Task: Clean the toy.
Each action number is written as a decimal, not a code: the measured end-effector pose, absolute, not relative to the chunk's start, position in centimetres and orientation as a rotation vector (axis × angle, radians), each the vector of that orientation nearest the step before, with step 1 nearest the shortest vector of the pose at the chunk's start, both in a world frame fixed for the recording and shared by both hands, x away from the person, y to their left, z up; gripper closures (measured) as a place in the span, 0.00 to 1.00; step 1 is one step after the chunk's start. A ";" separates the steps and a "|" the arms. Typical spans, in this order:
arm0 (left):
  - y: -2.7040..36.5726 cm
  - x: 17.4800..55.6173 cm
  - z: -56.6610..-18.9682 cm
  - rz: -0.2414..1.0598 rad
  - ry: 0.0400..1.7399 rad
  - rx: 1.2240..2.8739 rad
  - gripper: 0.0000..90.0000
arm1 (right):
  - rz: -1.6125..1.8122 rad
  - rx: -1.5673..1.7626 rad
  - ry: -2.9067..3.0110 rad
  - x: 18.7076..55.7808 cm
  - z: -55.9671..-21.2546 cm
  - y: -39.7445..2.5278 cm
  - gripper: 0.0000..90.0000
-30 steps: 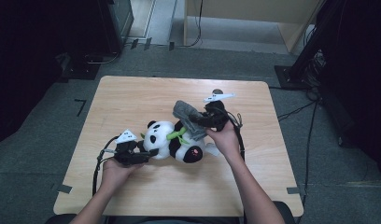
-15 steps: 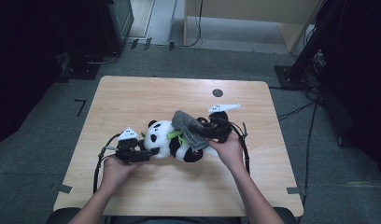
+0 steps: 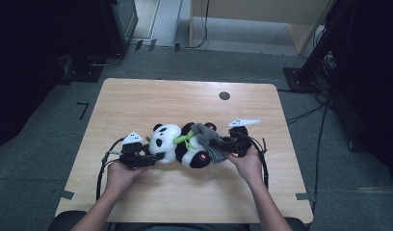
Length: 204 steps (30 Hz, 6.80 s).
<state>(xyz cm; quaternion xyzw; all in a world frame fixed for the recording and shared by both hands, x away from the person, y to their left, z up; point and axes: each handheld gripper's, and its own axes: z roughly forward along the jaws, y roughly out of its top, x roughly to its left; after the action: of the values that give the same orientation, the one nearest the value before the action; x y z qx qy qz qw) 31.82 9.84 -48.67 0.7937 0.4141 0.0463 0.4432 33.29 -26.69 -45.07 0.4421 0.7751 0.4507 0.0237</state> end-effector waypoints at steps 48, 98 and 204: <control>9.7 31.7 -49.1 0.137 0.999 1.956 0.38 | 1.424 1.228 2.420 33.2 -43.0 -23.3 0.82; 9.8 32.5 -49.0 0.111 0.989 1.924 0.36 | 1.204 1.603 2.187 34.3 -44.7 -31.6 0.85; 9.3 32.5 -49.2 0.115 0.993 1.911 0.40 | 0.940 1.237 2.519 37.2 -37.4 -17.0 0.85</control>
<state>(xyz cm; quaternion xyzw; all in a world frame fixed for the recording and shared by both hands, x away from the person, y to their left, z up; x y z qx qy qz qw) 32.53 9.30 -49.23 0.7807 0.4058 0.0471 0.4728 37.23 -17.04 -37.38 0.4163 0.8476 0.3162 0.0909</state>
